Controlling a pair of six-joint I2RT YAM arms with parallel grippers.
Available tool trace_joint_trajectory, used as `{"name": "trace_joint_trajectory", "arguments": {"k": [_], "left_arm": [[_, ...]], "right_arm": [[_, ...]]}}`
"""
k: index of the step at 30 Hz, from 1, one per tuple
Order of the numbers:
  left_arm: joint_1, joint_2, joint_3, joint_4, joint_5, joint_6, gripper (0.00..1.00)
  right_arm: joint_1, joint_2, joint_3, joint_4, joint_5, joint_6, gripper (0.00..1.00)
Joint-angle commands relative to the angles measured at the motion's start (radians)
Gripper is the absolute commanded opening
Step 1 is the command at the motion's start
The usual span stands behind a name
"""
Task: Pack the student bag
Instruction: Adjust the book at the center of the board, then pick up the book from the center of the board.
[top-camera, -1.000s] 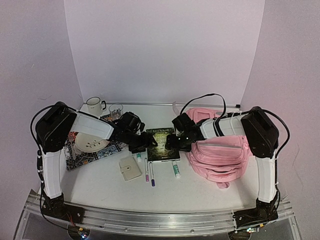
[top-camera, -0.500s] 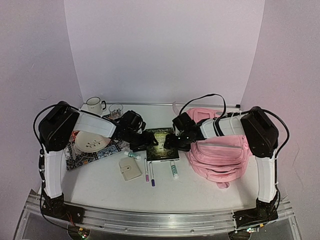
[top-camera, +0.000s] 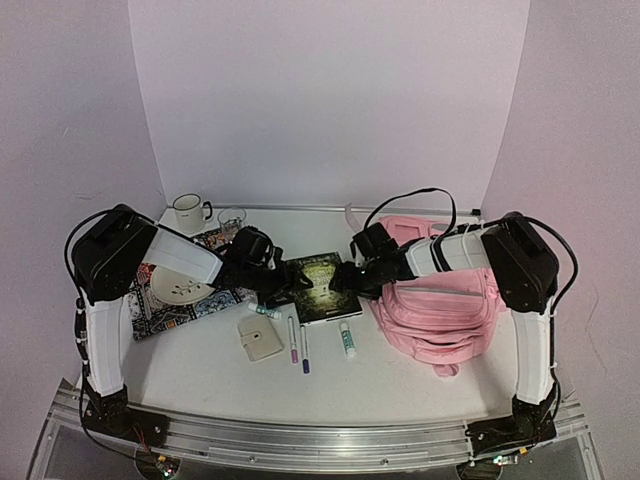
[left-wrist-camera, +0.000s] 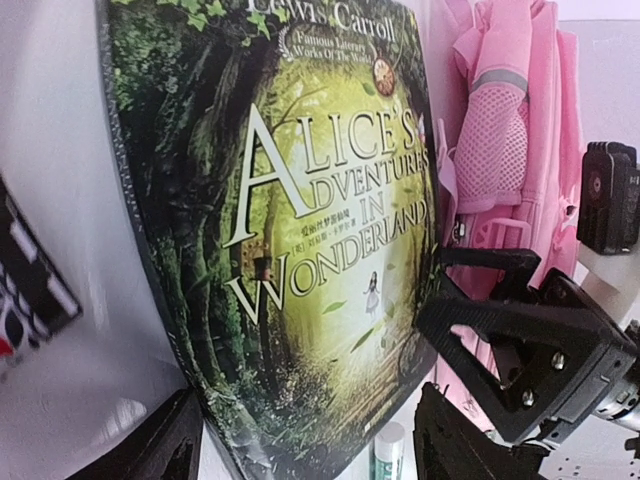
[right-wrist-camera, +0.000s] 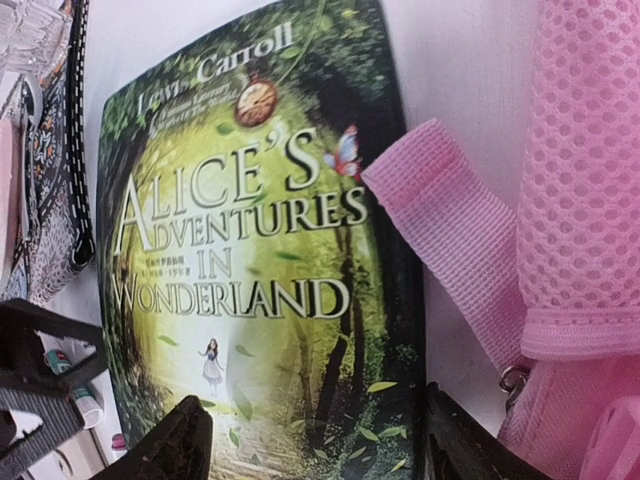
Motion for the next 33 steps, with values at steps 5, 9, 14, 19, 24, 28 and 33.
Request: {"name": "trace_joint_trajectory", "arguments": {"k": [5,9,14,19,24,28,33], "left_arm": [[-0.034,-0.055,-0.056,0.119,0.037,-0.034,0.73],[-0.034,-0.026,-0.081,0.119,0.013,-0.028,0.73],[-0.034,-0.013,-0.088,0.119,-0.018,-0.018,0.73],[-0.034,-0.002,-0.086,0.115,-0.032,-0.012,0.73],[-0.034,0.003,-0.084,0.112,-0.031,-0.007,0.73],[-0.033,-0.001,-0.087,0.108,-0.035,-0.006,0.73],[-0.03,-0.008,-0.094,0.1,-0.047,0.001,0.73]], "right_arm": [[0.027,-0.068,-0.079,0.018,-0.126,0.028,0.69],[0.023,-0.116,-0.1,0.019,-0.129,0.023,0.68],[0.022,-0.166,-0.114,0.019,-0.137,0.019,0.68],[0.022,-0.202,-0.117,0.019,-0.135,0.017,0.68],[0.018,-0.207,-0.114,0.019,-0.135,0.019,0.68],[0.009,-0.192,-0.123,0.018,-0.125,0.04,0.69],[0.005,-0.19,-0.135,0.018,-0.126,0.039,0.69]]}}
